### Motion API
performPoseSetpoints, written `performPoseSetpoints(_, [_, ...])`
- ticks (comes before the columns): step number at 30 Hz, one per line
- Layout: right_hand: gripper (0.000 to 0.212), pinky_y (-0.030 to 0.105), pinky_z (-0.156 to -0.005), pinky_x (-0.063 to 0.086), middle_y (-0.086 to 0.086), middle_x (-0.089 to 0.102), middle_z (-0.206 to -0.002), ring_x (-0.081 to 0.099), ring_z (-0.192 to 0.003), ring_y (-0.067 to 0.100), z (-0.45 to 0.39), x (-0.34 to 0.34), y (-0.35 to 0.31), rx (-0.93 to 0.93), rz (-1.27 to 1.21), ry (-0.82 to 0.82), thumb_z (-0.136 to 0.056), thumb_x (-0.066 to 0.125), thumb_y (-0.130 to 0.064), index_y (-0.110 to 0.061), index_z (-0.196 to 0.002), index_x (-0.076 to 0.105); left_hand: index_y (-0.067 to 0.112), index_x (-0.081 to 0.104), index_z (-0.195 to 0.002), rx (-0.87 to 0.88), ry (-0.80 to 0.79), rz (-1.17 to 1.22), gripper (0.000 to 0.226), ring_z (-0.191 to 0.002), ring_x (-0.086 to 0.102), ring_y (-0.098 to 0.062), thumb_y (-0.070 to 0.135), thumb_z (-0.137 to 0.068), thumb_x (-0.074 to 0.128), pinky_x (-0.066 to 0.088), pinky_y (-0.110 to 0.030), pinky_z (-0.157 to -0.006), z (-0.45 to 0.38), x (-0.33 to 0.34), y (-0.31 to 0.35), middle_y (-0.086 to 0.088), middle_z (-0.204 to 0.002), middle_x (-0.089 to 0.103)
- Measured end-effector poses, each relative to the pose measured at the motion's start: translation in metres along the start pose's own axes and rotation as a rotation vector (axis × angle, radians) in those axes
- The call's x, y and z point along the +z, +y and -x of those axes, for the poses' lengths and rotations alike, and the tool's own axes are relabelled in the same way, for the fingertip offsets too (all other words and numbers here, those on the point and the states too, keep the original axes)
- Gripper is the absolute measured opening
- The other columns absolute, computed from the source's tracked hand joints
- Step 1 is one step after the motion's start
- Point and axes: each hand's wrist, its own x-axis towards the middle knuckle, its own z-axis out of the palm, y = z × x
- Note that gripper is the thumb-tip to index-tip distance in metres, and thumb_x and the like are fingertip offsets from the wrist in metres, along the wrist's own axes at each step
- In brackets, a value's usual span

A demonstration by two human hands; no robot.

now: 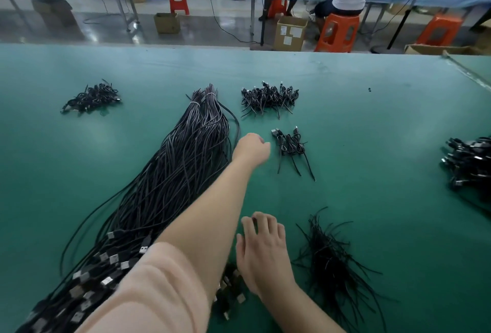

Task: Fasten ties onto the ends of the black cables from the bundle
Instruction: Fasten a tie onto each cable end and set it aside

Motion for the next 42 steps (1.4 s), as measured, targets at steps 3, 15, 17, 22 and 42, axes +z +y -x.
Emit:
performPoseSetpoints(3, [0.029,0.041,-0.089,0.045,0.004,0.052,-0.117,0.050,-0.107,0.027,-0.001,-0.005,-0.002,0.000,0.031,-0.033,-0.096,0.040,-0.036,-0.019,-0.114,0.054,0.015,0.071,-0.115,0.088,0.040,-0.098,0.030,-0.101,0.064,-0.024,0.033,-0.099,0.055,0.052,-0.033,-0.092,0.030,-0.043,-0.031,-0.002,-0.112,0.072])
performPoseSetpoints(15, [0.029,0.037,-0.099,0.039,-0.002,0.050,-0.121,0.044,-0.113,0.021,-0.002,-0.009,-0.004,0.000,0.073,-0.060,-0.100,0.034,-0.035,-0.023,-0.119,0.052,0.035,-0.006,-0.160,-0.097,-0.085,-0.523,0.075,-0.154,-0.016,-0.024,0.070,-0.098,0.016,-0.003,-0.055,-0.124,0.146,-0.068,-0.191,0.000,-0.168,-0.017])
performPoseSetpoints(17, [0.029,0.036,-0.099,0.038,-0.003,0.050,-0.121,0.044,-0.113,0.020,-0.002,-0.009,-0.004,0.005,0.076,-0.067,-0.100,0.034,-0.035,-0.023,-0.119,0.053,0.034,-0.006,-0.160,-0.089,-0.072,-0.523,0.076,-0.154,-0.015,-0.026,0.071,-0.098,0.015,-0.003,-0.057,-0.123,0.144,-0.067,-0.190,-0.001,-0.168,-0.016])
performPoseSetpoints(22, [0.028,0.035,-0.098,0.038,-0.004,0.050,-0.120,0.044,-0.111,0.019,-0.003,-0.010,-0.005,0.014,0.073,-0.070,-0.101,0.034,-0.035,-0.023,-0.118,0.053,0.034,-0.005,-0.161,-0.087,-0.068,-0.521,0.077,-0.155,-0.014,-0.027,0.072,-0.097,0.015,-0.002,-0.058,-0.123,0.142,-0.067,-0.191,-0.002,-0.169,-0.015])
performPoseSetpoints(42, [0.031,0.031,-0.071,0.052,-0.010,0.065,-0.086,0.061,-0.080,0.012,-0.033,-0.044,-0.060,0.091,-0.229,-0.583,-0.091,0.061,-0.058,-0.027,-0.088,0.061,0.032,-0.005,-0.160,-0.067,-0.062,-0.516,0.082,-0.154,-0.015,-0.028,0.076,-0.094,0.016,-0.006,-0.060,-0.121,0.138,-0.063,-0.196,-0.004,-0.168,-0.016])
